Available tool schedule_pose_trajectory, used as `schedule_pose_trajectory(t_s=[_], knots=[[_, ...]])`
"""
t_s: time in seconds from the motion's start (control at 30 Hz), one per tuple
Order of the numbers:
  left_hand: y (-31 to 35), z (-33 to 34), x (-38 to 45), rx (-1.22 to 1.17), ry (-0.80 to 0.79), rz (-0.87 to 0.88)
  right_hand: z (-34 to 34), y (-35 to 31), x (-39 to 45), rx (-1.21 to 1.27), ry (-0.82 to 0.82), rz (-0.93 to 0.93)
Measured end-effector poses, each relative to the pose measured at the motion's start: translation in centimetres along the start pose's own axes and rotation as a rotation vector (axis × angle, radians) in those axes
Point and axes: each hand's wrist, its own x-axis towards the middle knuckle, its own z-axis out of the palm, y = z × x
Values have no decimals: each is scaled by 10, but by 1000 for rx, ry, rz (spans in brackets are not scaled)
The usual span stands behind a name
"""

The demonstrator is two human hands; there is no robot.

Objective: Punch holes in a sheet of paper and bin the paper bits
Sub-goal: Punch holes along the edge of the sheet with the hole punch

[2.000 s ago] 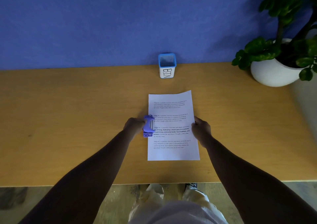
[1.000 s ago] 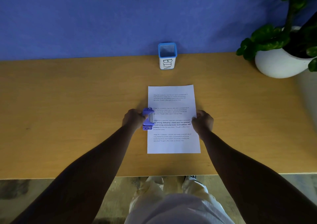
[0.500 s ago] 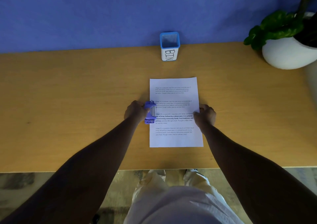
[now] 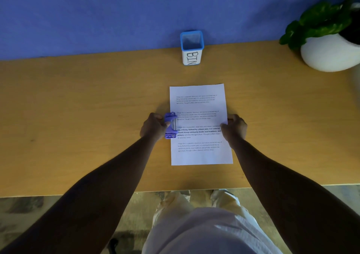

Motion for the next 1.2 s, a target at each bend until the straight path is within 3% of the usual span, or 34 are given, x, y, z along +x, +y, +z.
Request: schedule_pose_trajectory(t_s=[0.37,0.77,1.2], knots=[[2,-7,3,-76,-75,-47,0,-1,4,15,-15,56],[17,-19,0,-1,-143,-45,-4,-2,4,67,-50,69],[27,-24,-9,-192,-240,-174,-14,-6,1,92,-79,64]])
